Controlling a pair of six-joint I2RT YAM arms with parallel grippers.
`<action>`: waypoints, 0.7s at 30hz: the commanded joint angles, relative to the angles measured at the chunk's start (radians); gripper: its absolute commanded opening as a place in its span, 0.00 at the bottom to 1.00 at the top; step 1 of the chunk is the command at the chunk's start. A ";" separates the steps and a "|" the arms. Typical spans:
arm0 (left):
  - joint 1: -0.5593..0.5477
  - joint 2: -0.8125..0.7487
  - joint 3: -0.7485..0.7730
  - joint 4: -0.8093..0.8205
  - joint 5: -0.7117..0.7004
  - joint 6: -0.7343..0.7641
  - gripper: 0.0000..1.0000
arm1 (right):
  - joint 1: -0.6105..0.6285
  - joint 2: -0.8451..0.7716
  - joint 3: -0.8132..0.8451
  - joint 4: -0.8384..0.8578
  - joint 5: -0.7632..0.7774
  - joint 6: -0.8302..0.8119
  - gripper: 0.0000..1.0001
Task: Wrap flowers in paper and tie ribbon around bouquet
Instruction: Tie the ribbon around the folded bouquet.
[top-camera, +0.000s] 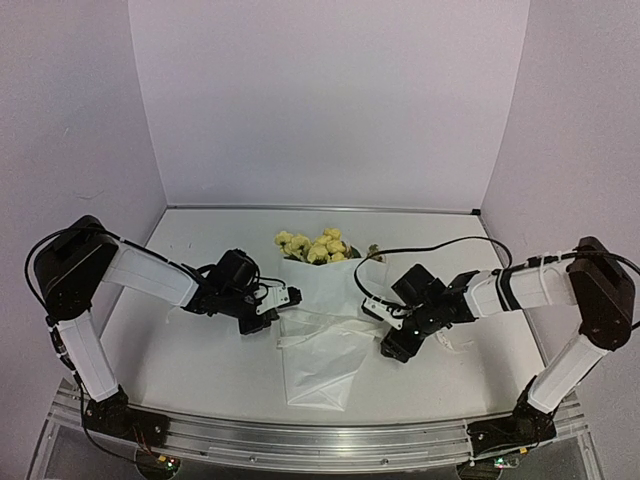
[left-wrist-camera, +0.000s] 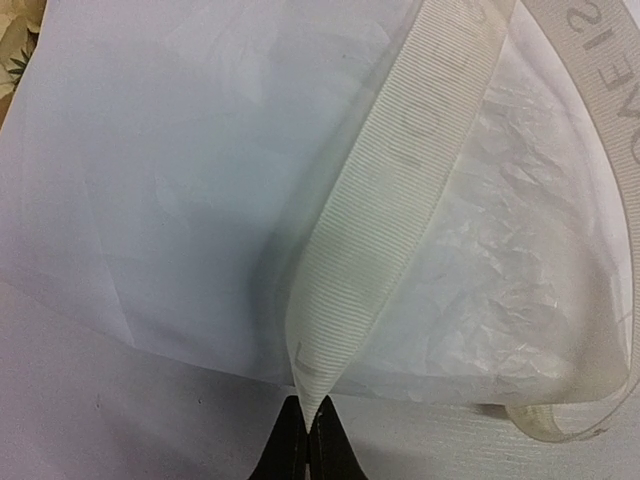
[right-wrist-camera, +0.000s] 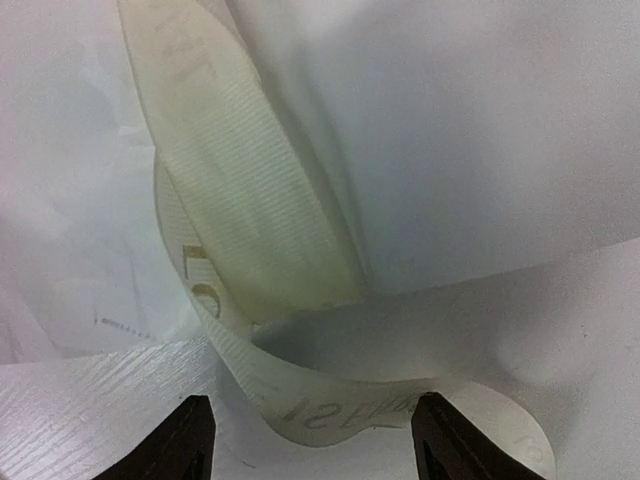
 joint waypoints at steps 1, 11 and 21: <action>-0.003 -0.054 0.022 0.003 0.001 -0.025 0.00 | 0.021 0.019 0.026 0.097 0.102 -0.007 0.65; -0.004 -0.099 0.009 -0.013 -0.001 -0.081 0.00 | 0.022 0.017 0.020 0.099 0.125 0.060 0.05; -0.015 -0.147 0.001 -0.022 -0.086 -0.357 0.00 | 0.022 0.013 0.085 -0.048 0.169 0.194 0.00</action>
